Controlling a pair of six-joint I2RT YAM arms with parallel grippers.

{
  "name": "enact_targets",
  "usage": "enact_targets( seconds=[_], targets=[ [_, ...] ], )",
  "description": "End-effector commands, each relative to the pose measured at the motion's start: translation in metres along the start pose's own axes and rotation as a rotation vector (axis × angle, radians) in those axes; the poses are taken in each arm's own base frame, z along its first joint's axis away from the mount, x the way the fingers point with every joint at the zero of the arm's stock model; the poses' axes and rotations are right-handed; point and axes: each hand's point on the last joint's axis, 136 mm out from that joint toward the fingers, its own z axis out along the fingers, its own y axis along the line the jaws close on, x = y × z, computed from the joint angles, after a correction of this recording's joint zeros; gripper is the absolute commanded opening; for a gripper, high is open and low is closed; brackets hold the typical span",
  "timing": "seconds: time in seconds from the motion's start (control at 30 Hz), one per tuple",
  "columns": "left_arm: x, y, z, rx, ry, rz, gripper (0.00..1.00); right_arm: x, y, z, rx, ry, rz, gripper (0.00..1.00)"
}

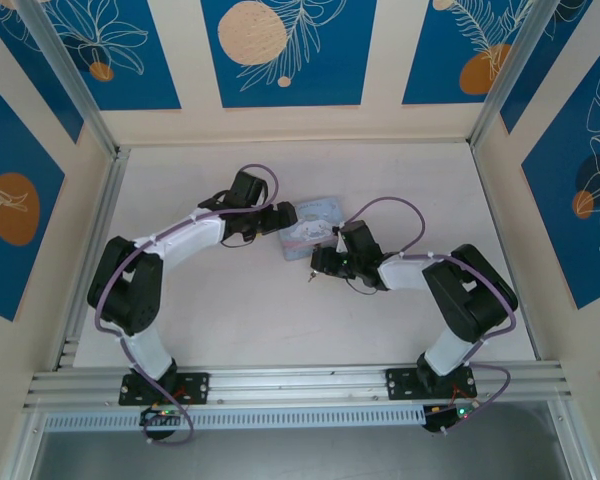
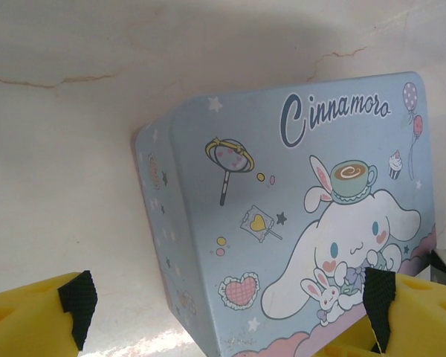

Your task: Unlock the padlock with the key

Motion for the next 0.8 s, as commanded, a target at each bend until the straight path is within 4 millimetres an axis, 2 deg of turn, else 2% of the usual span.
enact_targets(
  seconds=[0.0,0.13,0.37,0.47,0.63,0.77],
  targets=[
    [-0.010,-0.004,0.000,0.028,-0.006,0.003,0.93,0.006,-0.002,0.006,0.014,0.020,-0.015,0.37],
    [-0.009,0.001,0.003,0.013,-0.004,0.000,0.93,0.007,-0.006,0.005,0.026,0.017,-0.006,0.31],
    [-0.003,0.019,0.007,-0.057,0.005,0.015,0.94,0.011,-0.010,0.004,0.041,0.029,0.013,0.05],
    [0.002,0.025,0.010,-0.077,0.015,0.019,0.94,0.011,-0.012,0.004,0.044,0.028,0.030,0.00],
    [0.007,0.031,0.014,-0.084,0.022,0.018,0.95,0.011,-0.010,0.004,0.030,0.028,0.048,0.00],
    [0.008,0.030,0.014,-0.077,0.022,0.016,0.95,0.011,-0.009,0.002,0.017,0.015,0.072,0.28]
  ],
)
